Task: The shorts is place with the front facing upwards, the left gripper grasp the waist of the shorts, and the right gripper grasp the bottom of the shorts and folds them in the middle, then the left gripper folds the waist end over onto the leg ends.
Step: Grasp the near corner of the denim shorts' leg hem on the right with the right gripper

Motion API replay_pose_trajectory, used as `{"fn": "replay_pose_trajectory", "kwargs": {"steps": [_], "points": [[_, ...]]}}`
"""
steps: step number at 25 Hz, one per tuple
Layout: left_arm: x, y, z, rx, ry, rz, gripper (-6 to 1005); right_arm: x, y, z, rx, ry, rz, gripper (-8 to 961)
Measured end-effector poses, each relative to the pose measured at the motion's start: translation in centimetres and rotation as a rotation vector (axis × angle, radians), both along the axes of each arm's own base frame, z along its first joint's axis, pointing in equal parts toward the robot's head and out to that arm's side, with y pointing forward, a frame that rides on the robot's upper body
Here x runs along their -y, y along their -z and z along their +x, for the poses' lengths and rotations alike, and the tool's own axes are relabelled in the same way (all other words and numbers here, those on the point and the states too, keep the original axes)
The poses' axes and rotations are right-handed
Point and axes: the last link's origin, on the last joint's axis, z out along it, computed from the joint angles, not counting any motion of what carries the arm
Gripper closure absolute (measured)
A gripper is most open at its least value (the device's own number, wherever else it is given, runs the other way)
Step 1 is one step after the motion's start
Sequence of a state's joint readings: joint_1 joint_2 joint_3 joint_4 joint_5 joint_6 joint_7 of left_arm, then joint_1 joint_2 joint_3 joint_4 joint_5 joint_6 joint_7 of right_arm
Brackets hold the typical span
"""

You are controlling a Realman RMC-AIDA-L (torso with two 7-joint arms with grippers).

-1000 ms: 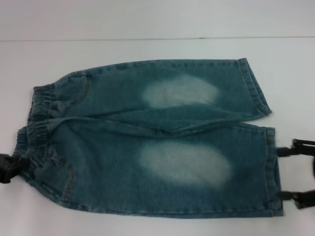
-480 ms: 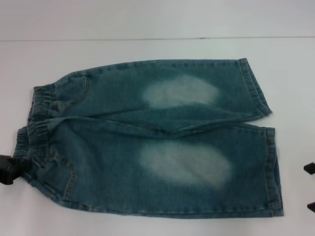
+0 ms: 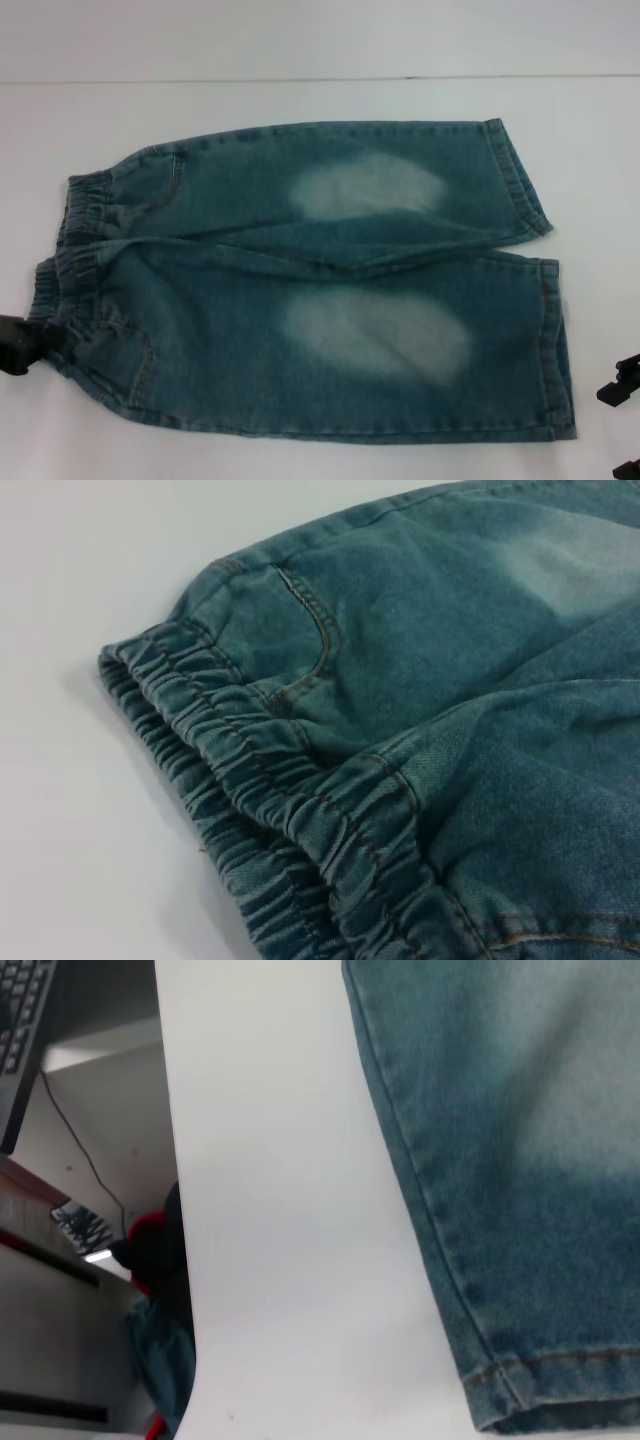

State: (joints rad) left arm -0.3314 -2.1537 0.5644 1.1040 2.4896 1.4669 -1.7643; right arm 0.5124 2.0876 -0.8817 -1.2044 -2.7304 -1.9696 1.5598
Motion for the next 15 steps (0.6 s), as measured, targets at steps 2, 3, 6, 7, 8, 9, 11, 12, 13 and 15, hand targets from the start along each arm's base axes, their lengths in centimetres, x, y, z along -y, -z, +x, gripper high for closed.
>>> {"fn": "replay_pose_trajectory", "kwargs": {"steps": [2, 3, 6, 7, 8, 9, 11, 12, 13, 15], "points": [[0.0, 0.0, 0.0, 0.001, 0.0, 0.0, 923, -0.1, 0.3, 0.0, 0.011, 0.007, 0.001, 12], [0.0, 0.0, 0.0, 0.0, 0.0, 0.0, 922, -0.2, 0.4, 0.1, 0.016, 0.012, 0.005, 12], [-0.1, 0.1, 0.0, -0.002, 0.0, 0.003, 919, -0.6, 1.1, 0.2, 0.034, 0.028, 0.012, 12], [-0.1, 0.1, 0.0, -0.002, 0.0, 0.002, 918, -0.7, 1.4, 0.2, 0.043, 0.029, 0.011, 12], [-0.1, 0.1, 0.0, -0.002, 0.001, 0.002, 917, -0.7, 1.7, 0.3, 0.052, 0.032, 0.006, 12], [-0.2, 0.1, 0.0, -0.002, 0.002, 0.002, 916, -0.7, 2.0, 0.3, 0.059, 0.032, -0.004, 12], [-0.2, 0.1, 0.1, -0.002, 0.003, 0.003, 914, -0.7, 2.4, 0.3, 0.067, 0.027, -0.02, 12], [-0.2, 0.1, 0.1, -0.002, 0.004, 0.002, 913, -0.7, 2.5, 0.2, 0.064, 0.023, -0.025, 12], [-0.3, 0.1, 0.1, -0.002, 0.004, 0.002, 912, -0.7, 2.6, 0.1, 0.056, 0.016, -0.028, 12], [-0.3, 0.2, 0.1, 0.001, 0.005, 0.0, 910, -0.8, 2.7, -0.2, 0.038, 0.001, -0.03, 13]]}}
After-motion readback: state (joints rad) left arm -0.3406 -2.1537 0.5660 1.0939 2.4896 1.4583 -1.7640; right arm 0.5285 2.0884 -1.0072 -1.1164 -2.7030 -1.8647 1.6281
